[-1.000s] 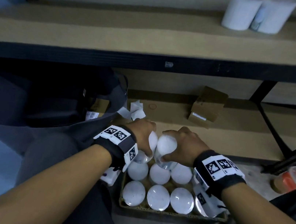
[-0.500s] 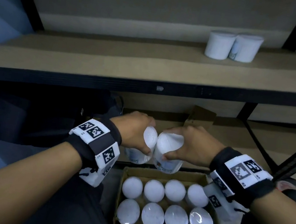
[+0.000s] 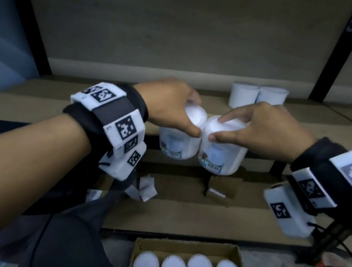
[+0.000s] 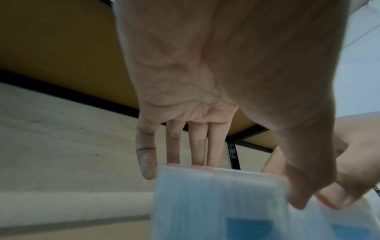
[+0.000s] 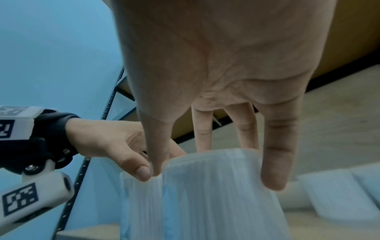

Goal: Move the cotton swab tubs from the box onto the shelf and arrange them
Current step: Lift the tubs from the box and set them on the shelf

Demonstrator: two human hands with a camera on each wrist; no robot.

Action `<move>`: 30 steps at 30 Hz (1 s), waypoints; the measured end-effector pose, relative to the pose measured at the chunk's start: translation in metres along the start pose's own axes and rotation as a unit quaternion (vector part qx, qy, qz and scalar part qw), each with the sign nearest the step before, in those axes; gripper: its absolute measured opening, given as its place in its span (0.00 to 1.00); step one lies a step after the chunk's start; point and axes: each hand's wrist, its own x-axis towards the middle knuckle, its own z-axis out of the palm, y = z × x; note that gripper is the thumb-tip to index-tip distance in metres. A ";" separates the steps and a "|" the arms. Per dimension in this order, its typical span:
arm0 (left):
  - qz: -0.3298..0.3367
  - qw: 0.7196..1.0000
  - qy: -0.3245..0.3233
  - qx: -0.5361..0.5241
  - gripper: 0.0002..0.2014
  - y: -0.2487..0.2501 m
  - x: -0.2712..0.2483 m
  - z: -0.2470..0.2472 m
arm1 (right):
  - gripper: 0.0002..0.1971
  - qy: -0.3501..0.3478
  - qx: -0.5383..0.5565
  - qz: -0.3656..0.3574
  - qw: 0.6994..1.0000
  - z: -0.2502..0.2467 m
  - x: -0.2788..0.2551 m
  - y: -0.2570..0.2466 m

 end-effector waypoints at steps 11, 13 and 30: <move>-0.033 0.999 0.006 0.005 0.31 -0.008 0.058 -0.033 | 0.28 0.026 0.015 0.028 0.999 -0.026 0.066 0.010; -0.036 0.999 0.000 0.000 0.31 -0.011 0.065 -0.033 | 0.28 0.033 0.012 0.029 0.999 -0.023 0.073 0.013; -0.075 0.995 -0.067 -0.018 0.26 -0.027 0.101 0.000 | 0.28 0.000 -0.007 0.058 0.998 0.011 0.102 0.014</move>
